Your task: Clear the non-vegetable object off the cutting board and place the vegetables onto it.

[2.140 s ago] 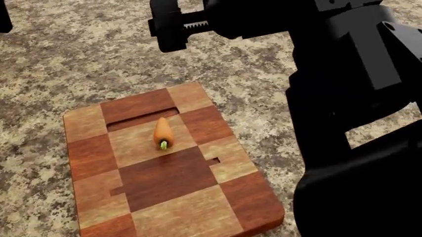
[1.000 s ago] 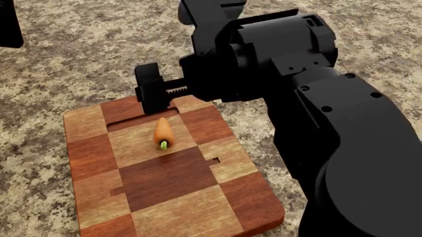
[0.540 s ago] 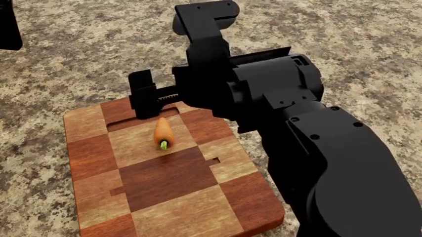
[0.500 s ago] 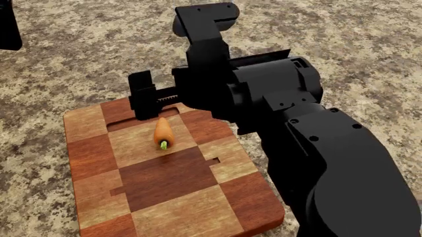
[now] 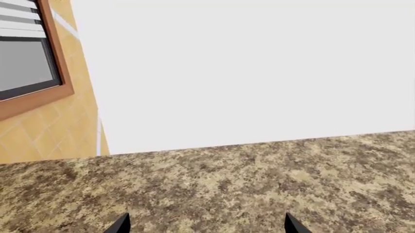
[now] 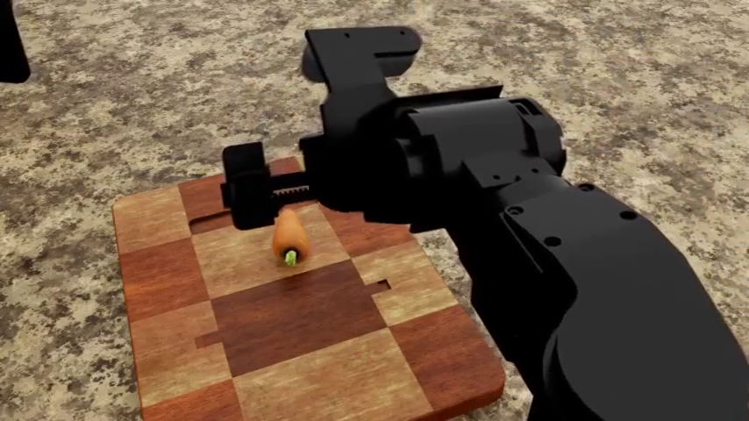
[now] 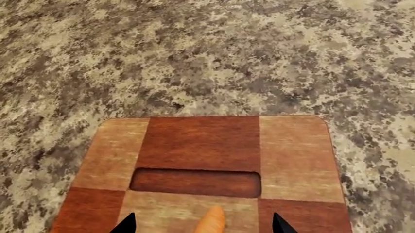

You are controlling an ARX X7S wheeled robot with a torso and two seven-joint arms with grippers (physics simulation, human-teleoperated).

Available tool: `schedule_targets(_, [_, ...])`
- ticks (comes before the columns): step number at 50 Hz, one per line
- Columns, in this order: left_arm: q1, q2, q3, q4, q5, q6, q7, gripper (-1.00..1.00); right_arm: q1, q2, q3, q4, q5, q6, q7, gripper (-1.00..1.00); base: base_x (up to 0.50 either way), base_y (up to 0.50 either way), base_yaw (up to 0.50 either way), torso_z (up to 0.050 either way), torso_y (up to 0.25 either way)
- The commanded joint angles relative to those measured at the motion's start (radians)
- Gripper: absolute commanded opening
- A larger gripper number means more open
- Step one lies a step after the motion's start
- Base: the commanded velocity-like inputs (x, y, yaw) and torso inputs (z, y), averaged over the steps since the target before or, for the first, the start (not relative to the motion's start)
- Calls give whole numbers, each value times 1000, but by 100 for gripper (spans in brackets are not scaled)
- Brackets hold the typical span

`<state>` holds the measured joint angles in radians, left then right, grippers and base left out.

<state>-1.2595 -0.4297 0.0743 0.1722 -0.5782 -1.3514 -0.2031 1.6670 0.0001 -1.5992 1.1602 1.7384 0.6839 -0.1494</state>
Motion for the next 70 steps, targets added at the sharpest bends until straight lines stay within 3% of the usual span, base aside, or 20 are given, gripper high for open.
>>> schedule_targets(1, [-12, -3, -15, 9, -13, -15, -6, 100, 6, 0, -1, -26, -2, 59, 30, 100, 0, 0, 0, 0, 0])
schedule_targets(65, [24, -25, -5, 2, -31, 26, -14, 100, -87, 0, 10, -45, -47, 72, -3, 100, 0, 0, 0, 0, 0])
schedule_targets(66, [22, -24, -4, 2, -31, 26, -15, 100, -86, 0, 10, -44, -47, 71, -3, -100, 0, 0, 0, 0, 0])
schedule_targets(70, [15, -22, -5, 3, -34, 22, -17, 100, -80, 0, 11, -48, -51, 70, -1, -100, 0, 0, 0, 0, 0])
